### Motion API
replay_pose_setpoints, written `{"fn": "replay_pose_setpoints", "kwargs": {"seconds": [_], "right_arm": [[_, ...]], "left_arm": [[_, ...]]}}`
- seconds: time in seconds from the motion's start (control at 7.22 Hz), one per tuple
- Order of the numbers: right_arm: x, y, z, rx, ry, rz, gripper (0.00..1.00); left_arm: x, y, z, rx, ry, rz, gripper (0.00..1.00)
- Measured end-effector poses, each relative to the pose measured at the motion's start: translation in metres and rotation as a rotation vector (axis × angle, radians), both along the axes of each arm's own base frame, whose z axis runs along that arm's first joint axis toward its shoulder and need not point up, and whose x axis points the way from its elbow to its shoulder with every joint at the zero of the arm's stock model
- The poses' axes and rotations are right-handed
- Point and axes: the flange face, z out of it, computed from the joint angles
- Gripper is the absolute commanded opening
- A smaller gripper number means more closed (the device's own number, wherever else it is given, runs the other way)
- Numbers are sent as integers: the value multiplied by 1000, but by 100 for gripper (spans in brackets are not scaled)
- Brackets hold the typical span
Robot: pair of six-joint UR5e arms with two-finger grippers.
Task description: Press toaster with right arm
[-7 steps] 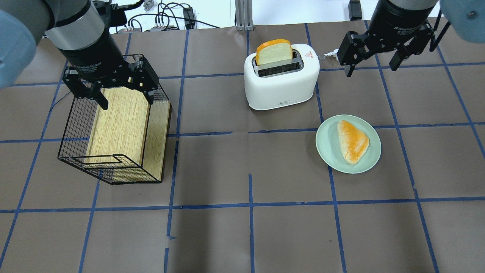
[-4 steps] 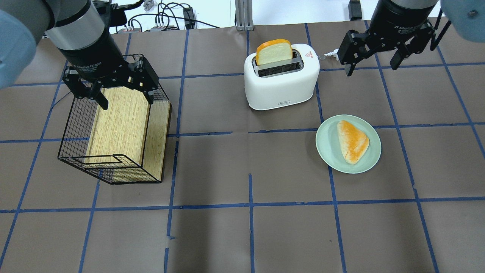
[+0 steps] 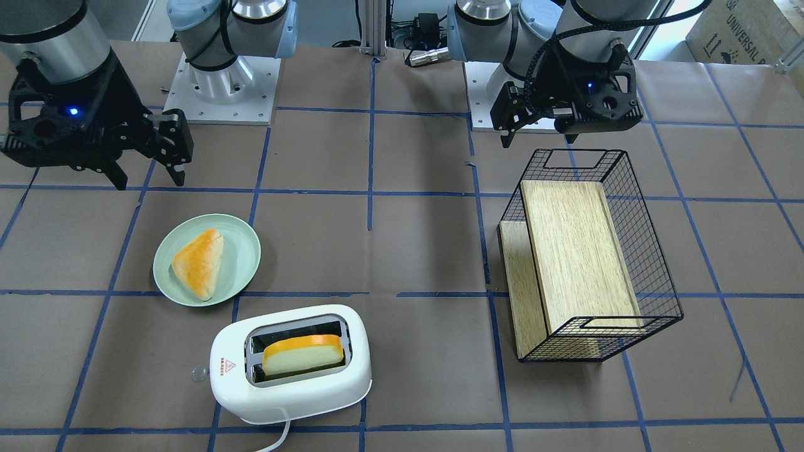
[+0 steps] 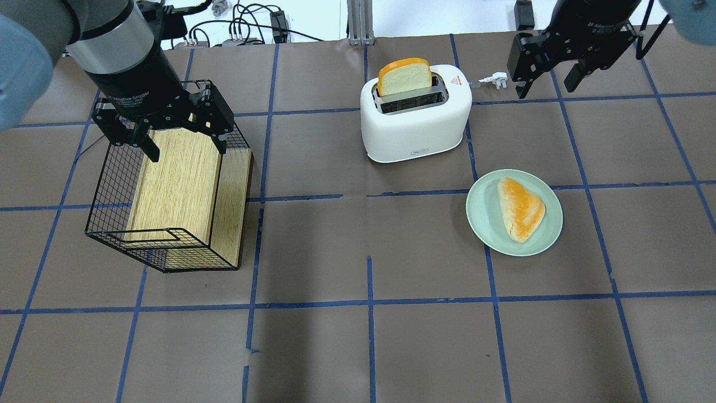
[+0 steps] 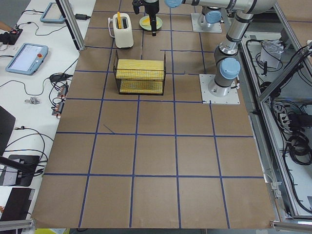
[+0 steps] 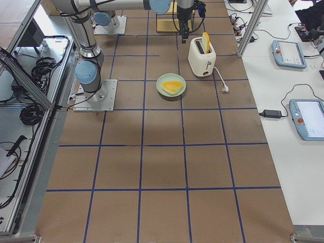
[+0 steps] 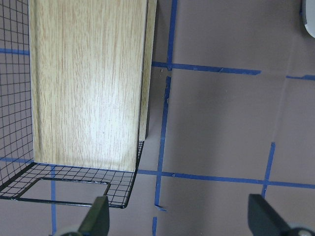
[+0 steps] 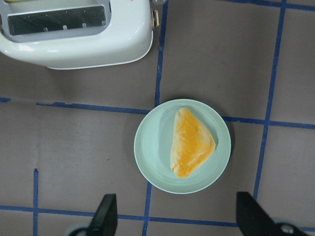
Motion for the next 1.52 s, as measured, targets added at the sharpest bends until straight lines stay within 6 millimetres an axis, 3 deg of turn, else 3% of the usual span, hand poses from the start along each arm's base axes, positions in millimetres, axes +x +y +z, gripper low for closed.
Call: {"fn": "replay_pose_setpoints", "kwargs": {"seconds": [0.28, 0.55, 0.97, 1.52], "right_arm": [[-20, -34, -3, -16, -109, 38, 6], [-31, -83, -26, -16, -188, 48, 4], [-49, -140, -86, 32, -239, 59, 2], [-56, -179, -155, 59, -309, 52, 2]], "left_arm": [[0, 0, 0, 0, 0, 0, 100], [0, 0, 0, 0, 0, 0, 100], [0, 0, 0, 1, 0, 0, 100], [0, 0, 0, 0, 0, 0, 100]]}}
